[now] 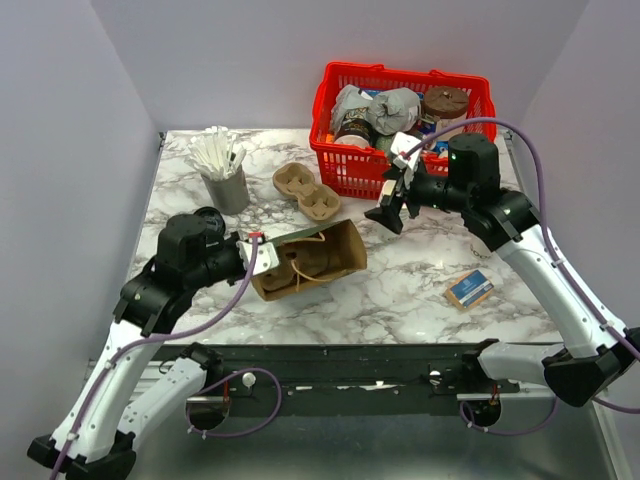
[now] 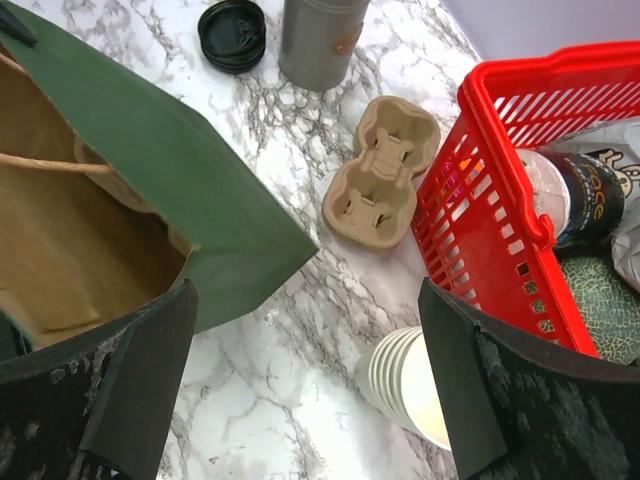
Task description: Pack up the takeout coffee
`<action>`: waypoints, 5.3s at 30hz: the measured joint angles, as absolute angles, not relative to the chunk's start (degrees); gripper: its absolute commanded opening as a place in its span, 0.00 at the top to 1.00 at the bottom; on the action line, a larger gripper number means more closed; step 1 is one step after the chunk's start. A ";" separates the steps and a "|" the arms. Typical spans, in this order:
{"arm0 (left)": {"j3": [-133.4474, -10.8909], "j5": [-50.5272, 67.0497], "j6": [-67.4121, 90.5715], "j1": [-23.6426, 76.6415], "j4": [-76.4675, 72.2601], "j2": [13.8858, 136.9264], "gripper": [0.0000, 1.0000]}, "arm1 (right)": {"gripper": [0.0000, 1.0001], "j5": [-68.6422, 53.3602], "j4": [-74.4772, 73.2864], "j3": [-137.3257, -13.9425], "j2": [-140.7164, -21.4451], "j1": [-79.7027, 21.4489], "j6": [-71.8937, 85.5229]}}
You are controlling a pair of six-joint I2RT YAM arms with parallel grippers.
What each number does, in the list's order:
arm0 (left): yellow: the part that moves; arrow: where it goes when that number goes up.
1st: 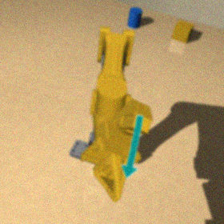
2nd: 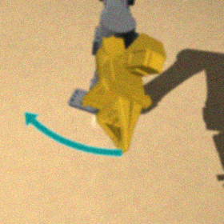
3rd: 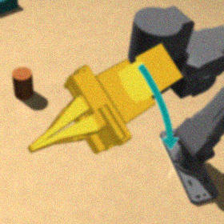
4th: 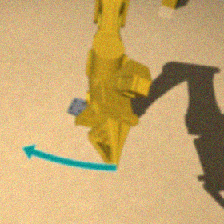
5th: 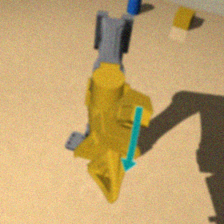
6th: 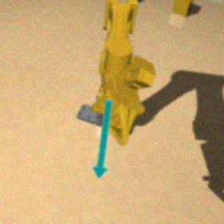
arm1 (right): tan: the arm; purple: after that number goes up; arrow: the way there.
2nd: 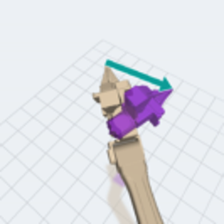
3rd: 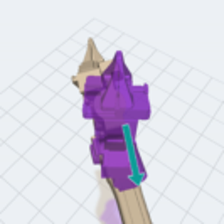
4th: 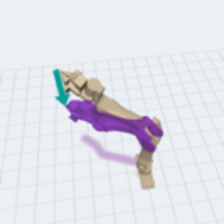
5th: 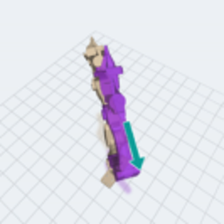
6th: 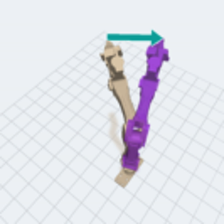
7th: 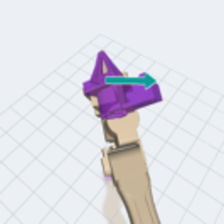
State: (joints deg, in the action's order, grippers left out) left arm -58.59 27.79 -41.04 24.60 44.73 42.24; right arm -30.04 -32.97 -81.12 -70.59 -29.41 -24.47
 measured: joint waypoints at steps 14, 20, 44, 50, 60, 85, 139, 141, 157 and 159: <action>-56.12 25.17 -38.92 25.63 42.26 35.16 1.00 | 0.02 -44.14 -39.22 -80.93 -69.52 -29.30 -34.02; -58.15 24.97 -36.53 25.63 41.12 37.21 0.47 | 0.00 -46.46 -40.82 -81.32 -69.54 -29.54 -35.94; -81.34 15.92 -4.23 9.85 47.40 57.30 0.17 | 0.01 -49.43 -42.89 -85.17 -73.19 -31.29 -39.55; -84.97 18.35 1.06 5.69 51.16 66.67 0.21 | 0.01 -49.41 -41.28 -85.12 -73.34 -31.29 -37.54; -83.92 20.56 5.52 5.58 51.13 68.71 0.43 | 0.00 -49.10 -39.40 -81.97 -71.44 -31.29 -36.25; -80.14 24.86 5.26 4.23 55.22 70.11 1.00 | 0.00 -37.76 -25.91 -85.89 -83.11 -31.31 1.19; -98.83 30.09 -11.11 7.88 69.12 70.43 1.00 | 0.00 -29.34 -23.09 -85.54 -76.64 -19.05 1.45; -98.87 32.91 -9.69 6.52 68.69 70.41 1.00 | 0.00 -29.34 -23.09 -85.36 -76.49 -19.05 1.45; -101.21 54.57 7.64 -2.24 61.54 75.50 0.11 | 0.00 -29.85 -23.20 -86.30 -79.26 -19.05 1.45; -101.51 51.51 7.16 -2.37 61.08 77.19 0.08 | 0.00 -29.87 -23.33 -86.52 -80.05 -19.05 1.45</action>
State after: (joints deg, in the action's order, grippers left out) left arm -101.51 51.51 7.16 -2.37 61.08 77.19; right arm -29.87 -23.33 -86.52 -80.05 -19.05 1.45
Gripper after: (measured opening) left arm 0.790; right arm 0.998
